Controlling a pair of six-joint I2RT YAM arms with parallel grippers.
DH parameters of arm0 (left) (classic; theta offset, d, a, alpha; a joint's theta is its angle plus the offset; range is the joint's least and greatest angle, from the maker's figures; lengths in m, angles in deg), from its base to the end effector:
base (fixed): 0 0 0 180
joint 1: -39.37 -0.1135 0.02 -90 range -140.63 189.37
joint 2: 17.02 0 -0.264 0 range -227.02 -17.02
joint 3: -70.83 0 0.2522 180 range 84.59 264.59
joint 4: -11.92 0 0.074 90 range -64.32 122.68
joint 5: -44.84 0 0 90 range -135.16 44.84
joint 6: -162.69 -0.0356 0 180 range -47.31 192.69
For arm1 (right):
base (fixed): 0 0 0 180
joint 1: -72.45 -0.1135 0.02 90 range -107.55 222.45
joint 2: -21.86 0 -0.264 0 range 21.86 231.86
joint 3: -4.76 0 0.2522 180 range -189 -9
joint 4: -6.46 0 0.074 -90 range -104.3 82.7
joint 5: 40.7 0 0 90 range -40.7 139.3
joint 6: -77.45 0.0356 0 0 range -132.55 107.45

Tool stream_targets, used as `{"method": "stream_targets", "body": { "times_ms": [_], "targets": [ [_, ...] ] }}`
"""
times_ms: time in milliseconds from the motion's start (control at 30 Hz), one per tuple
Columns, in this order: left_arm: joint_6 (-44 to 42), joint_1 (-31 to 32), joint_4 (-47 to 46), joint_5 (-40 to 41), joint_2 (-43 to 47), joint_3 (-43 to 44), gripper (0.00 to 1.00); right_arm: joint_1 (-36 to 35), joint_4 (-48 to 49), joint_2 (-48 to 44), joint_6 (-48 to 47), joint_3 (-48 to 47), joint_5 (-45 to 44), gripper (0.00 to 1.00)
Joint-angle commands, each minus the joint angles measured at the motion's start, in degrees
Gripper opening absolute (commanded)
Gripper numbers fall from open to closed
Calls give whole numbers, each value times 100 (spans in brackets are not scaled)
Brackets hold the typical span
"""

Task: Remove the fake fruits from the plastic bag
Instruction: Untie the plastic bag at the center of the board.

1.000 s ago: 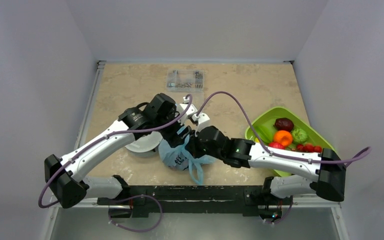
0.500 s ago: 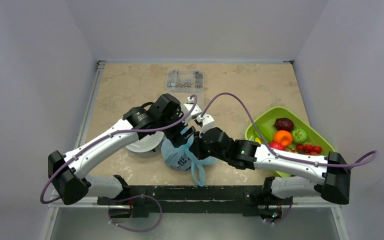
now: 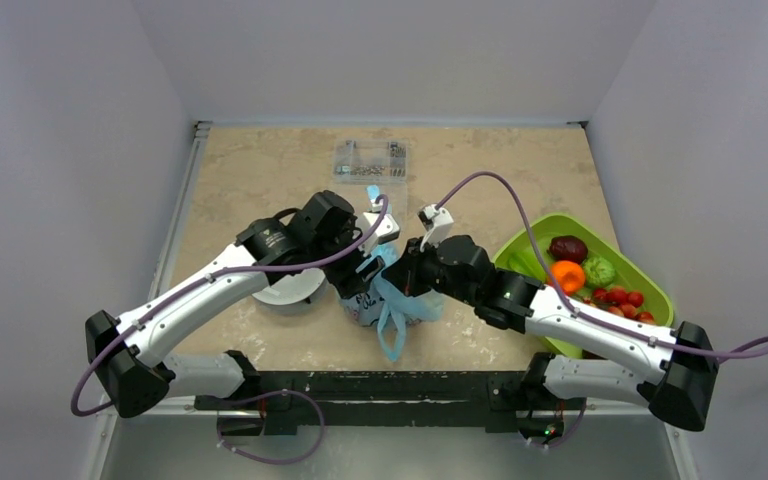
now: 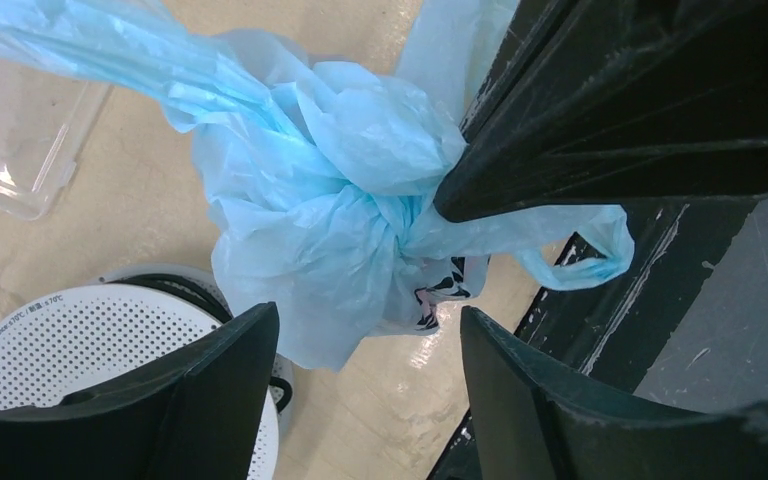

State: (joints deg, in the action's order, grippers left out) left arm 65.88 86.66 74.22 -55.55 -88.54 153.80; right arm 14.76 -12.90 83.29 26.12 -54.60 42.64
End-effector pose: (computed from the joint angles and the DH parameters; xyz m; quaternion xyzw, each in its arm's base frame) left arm 0.1664 -0.1898 0.3294 0.4537 0.8219 -0.1955 0.2835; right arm 0.1358 0.2070 0.2963 -0.1040 0.8189 0.3871 0.4107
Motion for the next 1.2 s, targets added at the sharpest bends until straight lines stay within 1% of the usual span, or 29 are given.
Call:
{"method": "stream_targets", "body": {
  "times_ms": [0,33,167,367,433,467,567,633,667,700,933,1033,1167],
  "targets": [
    [-37,9,-75,-125,7,20,67,21,438,-86,82,-87,370,0],
    [-30,15,-63,-119,-32,41,67,21,441,-76,79,-81,387,0],
    [3,19,-79,-6,-80,69,61,21,528,9,69,-47,588,0],
    [-3,27,-90,275,-108,64,49,21,526,73,-41,-69,583,0],
    [8,26,-98,377,-117,66,40,21,511,83,-64,-117,569,0],
    [10,31,-103,414,-129,74,33,21,507,101,-88,-134,577,0],
    [4,26,-51,565,-178,113,22,21,476,115,-97,-161,569,0],
    [15,31,-33,787,-179,140,10,21,473,115,-99,-164,559,0],
    [27,27,-35,957,-173,145,2,22,446,122,-97,-175,554,0],
    [56,26,-41,1250,-157,145,0,21,413,131,-101,-183,559,0],
    [228,26,-480,3075,231,-178,0,21,-100,13,-174,-112,484,0],
    [260,26,-582,3397,387,-254,0,21,-390,-270,-255,119,164,0],
    [234,26,-622,3192,480,-280,0,21,-772,-525,-275,528,-81,0]
  ]
}}
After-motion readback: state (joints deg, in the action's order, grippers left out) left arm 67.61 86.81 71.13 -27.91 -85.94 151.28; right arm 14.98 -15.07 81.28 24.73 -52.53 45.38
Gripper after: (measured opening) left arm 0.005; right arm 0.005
